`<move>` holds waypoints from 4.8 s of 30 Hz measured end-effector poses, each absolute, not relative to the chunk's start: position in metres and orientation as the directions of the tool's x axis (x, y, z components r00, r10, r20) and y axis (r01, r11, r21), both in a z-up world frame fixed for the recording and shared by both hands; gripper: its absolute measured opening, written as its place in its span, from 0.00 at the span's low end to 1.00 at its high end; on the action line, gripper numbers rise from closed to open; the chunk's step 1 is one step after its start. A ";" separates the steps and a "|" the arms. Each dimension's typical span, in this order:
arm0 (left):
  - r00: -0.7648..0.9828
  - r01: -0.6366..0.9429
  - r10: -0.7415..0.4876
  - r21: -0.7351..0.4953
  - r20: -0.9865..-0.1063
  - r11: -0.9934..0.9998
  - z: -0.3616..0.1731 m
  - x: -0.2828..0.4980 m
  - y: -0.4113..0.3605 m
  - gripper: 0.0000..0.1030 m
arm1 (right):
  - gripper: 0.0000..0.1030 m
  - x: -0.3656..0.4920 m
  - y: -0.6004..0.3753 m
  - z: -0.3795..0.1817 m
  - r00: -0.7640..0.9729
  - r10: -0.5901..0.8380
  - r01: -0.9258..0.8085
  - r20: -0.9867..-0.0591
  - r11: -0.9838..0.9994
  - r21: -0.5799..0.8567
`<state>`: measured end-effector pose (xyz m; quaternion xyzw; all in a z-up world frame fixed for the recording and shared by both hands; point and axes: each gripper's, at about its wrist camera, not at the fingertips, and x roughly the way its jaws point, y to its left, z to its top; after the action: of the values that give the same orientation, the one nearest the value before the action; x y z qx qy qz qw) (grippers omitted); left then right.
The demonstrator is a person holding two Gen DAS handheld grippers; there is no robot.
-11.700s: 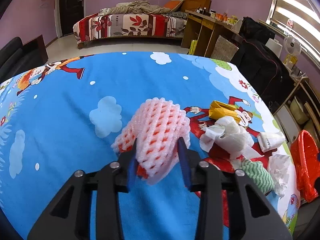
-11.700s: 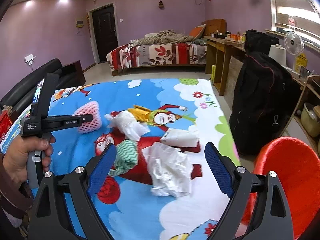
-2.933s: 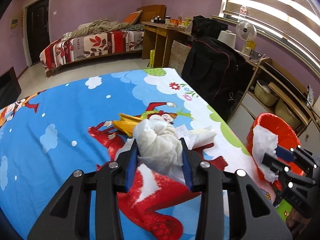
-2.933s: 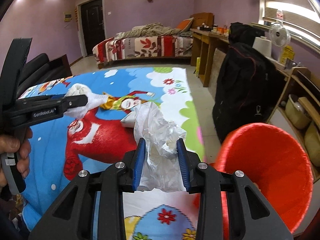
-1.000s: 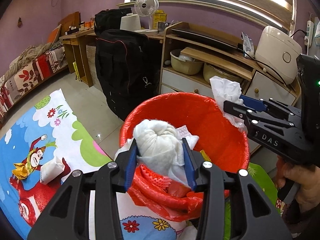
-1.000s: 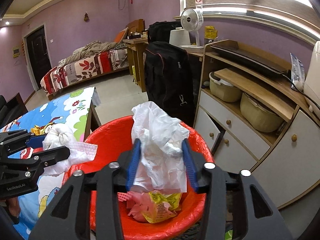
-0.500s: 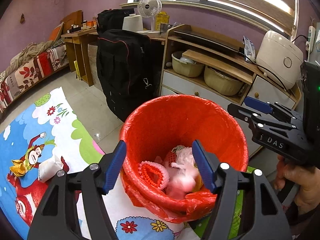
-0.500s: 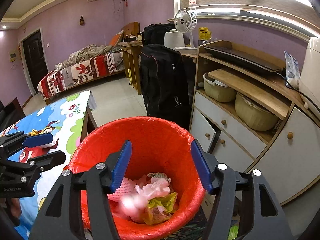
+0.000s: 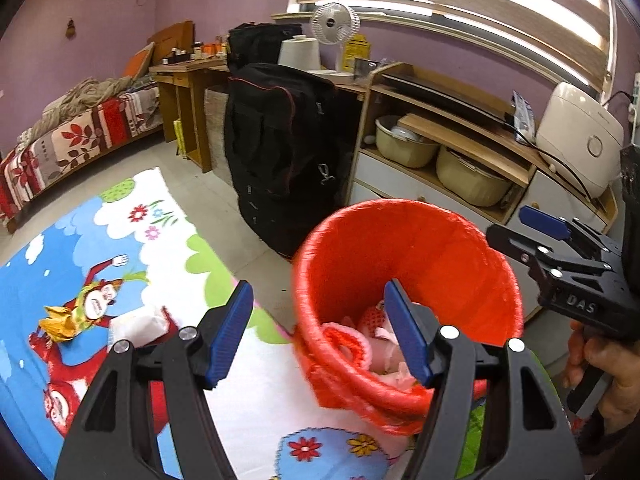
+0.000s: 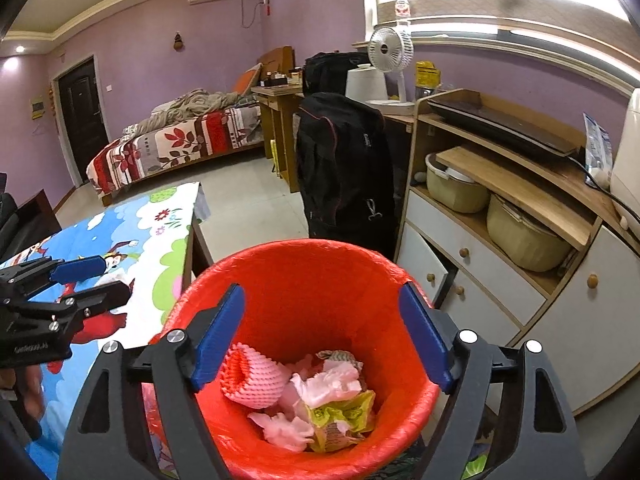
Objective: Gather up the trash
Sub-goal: 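Move both grippers back to the remaining trash on the bedspread, then grasp the folded yellow paper with the left gripper while the right grasps the white printed packet, then carry the yellow paper and white packet over the red wastebasket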
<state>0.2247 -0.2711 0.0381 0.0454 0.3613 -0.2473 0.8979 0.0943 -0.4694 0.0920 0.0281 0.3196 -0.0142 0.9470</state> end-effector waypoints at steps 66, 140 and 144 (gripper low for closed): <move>0.581 0.131 -0.075 0.003 -0.810 0.991 -0.048 0.349 -0.027 0.72 | 0.82 0.184 -0.271 0.073 0.698 0.233 -0.271 -0.677 0.961 0.051; 0.740 0.037 -0.084 -0.085 -0.667 0.996 0.040 0.206 -0.060 0.54 | 0.66 0.132 -0.235 0.076 0.692 0.244 -0.320 -0.679 0.947 0.015; 0.741 0.069 -0.097 -0.067 -0.664 0.995 0.047 0.202 -0.078 0.54 | 0.66 0.125 -0.249 0.083 0.704 0.243 -0.309 -0.668 0.951 0.019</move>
<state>0.2018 -0.0779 0.0469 -0.0191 0.3570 -0.0445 0.9329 0.1252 -0.2494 0.0825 -0.0471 0.3545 0.1497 0.9218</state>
